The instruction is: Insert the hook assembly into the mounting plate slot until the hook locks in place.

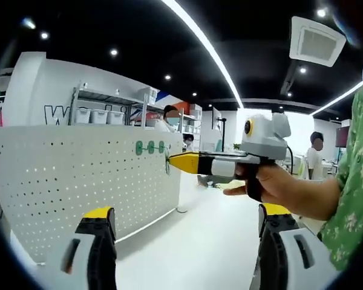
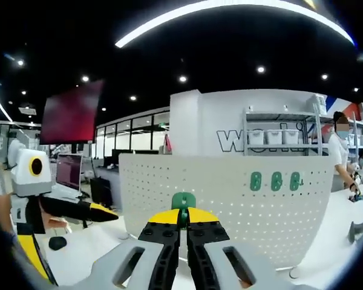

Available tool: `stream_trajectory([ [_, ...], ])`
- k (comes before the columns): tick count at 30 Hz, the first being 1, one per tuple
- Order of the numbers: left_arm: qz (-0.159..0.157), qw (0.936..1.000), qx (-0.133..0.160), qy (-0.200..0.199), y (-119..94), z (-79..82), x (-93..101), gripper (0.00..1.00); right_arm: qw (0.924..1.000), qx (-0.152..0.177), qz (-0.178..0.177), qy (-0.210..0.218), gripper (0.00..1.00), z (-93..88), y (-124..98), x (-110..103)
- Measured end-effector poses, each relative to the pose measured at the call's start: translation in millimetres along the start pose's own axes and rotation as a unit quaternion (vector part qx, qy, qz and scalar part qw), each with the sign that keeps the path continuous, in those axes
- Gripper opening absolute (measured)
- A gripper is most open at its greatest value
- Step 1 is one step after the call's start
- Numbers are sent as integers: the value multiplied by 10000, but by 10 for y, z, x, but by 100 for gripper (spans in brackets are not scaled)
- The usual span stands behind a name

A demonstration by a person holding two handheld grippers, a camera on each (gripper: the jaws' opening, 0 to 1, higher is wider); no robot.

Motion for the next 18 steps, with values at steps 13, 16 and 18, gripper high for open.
stream_trajectory([
  [13,11,9999,-108,23,-108,-35,-23,100,9971,185,-541,-507,1,202,191,182],
  [16,-1,9998,-175,38,-135,-59,-40,100,9951,251,-680,-666,1,248,261,219],
  [18,-11,9998,-186,36,-151,-68,-45,100,9942,279,-749,-720,1,268,316,242],
])
Point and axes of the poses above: the point that each gripper's makers call its tool centre point, and the gripper's own axes: y roughly forward along the fingers, x roughly to its right, z roughly out of its top, the point moved 7 cm from there along -y, roughly backward along the fingers, and after that the axes turned 1 degree about -x, right-handed, at the moved point
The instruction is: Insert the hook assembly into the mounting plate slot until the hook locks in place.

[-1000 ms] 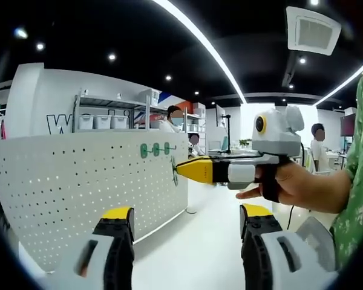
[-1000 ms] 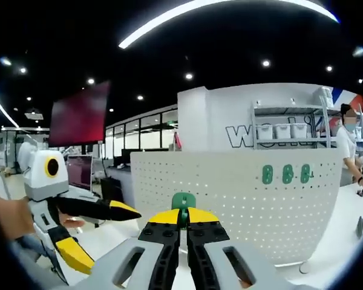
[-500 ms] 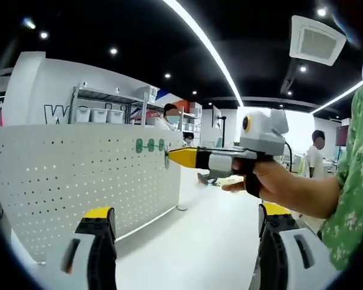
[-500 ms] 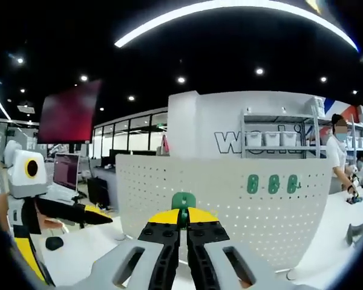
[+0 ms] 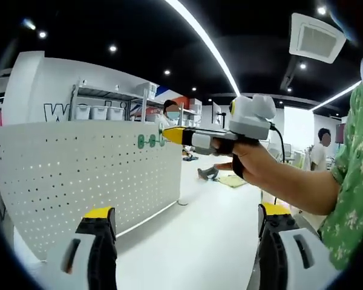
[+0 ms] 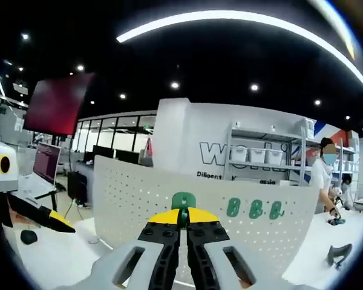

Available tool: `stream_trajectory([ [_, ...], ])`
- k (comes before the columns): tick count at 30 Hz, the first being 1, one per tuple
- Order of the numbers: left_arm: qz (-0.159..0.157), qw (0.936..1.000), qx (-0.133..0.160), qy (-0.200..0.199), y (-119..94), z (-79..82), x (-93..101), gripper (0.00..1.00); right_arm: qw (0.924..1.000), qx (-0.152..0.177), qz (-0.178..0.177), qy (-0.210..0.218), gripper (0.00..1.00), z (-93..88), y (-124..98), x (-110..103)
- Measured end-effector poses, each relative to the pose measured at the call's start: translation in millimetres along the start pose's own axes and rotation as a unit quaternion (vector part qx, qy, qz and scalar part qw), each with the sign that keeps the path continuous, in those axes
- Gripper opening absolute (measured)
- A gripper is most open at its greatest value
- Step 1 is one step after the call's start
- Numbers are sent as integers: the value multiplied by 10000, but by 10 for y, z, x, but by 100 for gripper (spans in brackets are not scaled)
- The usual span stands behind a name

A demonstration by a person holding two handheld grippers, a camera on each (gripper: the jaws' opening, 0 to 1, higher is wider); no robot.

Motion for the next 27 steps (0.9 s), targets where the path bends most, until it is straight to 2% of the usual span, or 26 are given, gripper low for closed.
stream_trajectory([
  [10,-41,10000,13,-87,-6,-56,-81,99,9993,108,-336,-115,1,87,395,178],
  [18,-62,9999,7,-138,28,-98,-126,99,9985,47,-512,-196,1,-11,708,324],
  [27,-12,9997,-35,-230,43,-144,-234,97,9981,-66,-613,69,1,-129,942,384],
])
Point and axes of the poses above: the point that each gripper's makers call its tool centre point, and the gripper's own axes: y roughly forward along the fingers, x roughly to its right, z roughly out of its top, the point moved 7 cm from there along -y, roughly backward along the fingers, and after that the axes turned 1 degree about -x, right-handed, at the moved point
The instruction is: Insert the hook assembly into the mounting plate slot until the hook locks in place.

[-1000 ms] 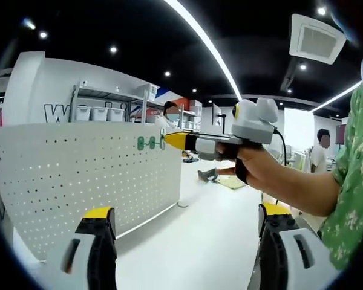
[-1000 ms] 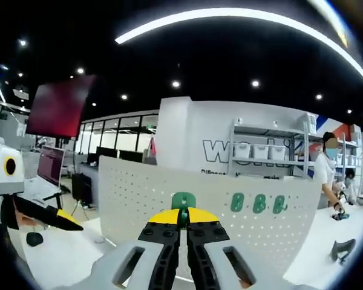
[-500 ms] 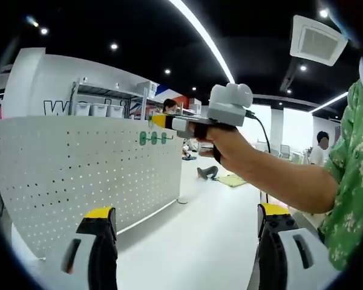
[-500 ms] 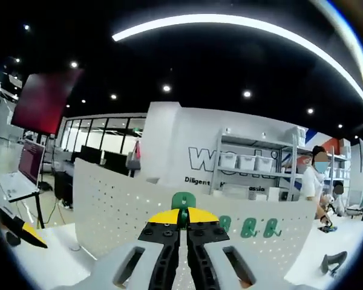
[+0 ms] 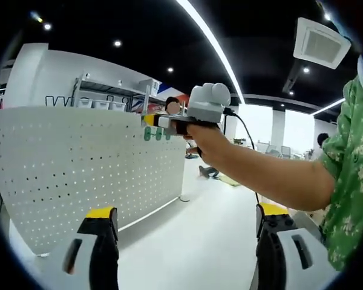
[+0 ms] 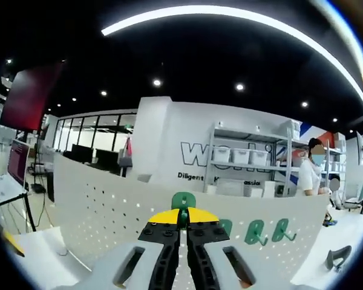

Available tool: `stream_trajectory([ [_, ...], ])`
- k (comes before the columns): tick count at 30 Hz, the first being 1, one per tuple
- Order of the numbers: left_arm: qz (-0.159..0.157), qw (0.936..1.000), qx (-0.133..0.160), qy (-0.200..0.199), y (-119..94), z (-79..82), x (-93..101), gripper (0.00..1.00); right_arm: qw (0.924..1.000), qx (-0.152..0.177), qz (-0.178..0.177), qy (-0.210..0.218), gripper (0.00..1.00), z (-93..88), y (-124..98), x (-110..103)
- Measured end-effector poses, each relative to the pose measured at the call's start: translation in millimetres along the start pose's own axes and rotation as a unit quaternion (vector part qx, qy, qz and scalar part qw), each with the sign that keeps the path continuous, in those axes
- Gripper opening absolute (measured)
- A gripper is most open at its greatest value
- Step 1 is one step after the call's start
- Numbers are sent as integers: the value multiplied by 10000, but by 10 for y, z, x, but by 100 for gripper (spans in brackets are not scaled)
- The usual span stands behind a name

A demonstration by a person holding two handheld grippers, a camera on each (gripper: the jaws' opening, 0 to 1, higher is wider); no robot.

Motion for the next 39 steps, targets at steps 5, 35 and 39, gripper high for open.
stream_trajectory([
  [5,10,10000,-6,-41,12,-18,-32,96,9999,-73,-35,109,1,-72,71,18],
  [35,31,9999,-62,-114,30,-60,-137,96,9997,-133,-55,208,1,-183,255,45],
  [39,40,9999,-74,-118,28,-66,-147,95,9997,-169,-43,196,1,-214,250,37],
])
Point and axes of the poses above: the point that each gripper's makers call its tool centre point, and the gripper's own axes: y roughly forward along the fingers, x roughly to its right, z roughly out of its top, the point moved 7 cm from there along -y, roughly backward along the fingers, and after that the axes turned 1 degree about -x, right-handed, at the moved point
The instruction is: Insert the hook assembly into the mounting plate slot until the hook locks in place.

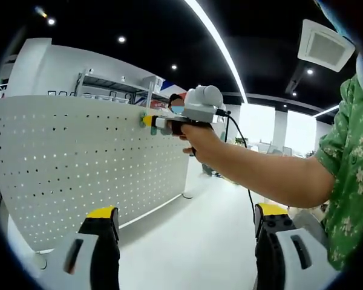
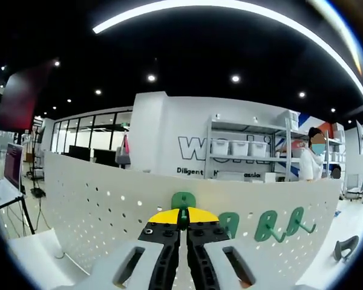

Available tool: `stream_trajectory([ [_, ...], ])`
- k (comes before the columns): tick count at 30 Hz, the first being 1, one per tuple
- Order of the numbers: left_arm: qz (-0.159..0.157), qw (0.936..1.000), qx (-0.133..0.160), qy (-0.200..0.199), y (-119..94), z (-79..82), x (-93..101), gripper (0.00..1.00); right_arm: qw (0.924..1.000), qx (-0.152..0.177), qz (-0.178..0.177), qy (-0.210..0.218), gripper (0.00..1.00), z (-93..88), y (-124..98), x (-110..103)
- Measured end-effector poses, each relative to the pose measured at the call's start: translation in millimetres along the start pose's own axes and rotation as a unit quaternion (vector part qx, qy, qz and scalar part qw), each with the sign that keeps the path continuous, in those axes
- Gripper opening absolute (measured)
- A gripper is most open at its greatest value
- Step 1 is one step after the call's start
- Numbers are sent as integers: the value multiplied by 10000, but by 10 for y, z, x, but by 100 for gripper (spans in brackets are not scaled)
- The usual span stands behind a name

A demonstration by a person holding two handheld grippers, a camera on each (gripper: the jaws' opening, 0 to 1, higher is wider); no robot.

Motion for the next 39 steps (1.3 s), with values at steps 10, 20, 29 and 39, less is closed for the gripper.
stream_trajectory([
  [10,4,10000,-12,-10,-4,-10,-9,95,10000,-35,-21,22,1,-53,-1,-1],
  [20,-4,10000,-4,-21,-4,-10,-22,94,10000,-67,-30,7,1,-94,-8,-5],
  [29,12,10000,11,-33,-14,-6,-44,94,10000,-76,-19,15,1,-107,2,-21],
  [39,22,10000,23,-36,-18,-4,-53,93,10000,-92,-32,-11,1,-133,26,-14],
])
Point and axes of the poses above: the point that each gripper's makers call its tool centre point, and the gripper's own axes: y roughly forward along the fingers, x roughly to its right, z roughly out of its top, the point moved 7 cm from there along -y, roughly backward along the fingers, and after that the axes turned 1 degree about -x, right-handed, at the moved point
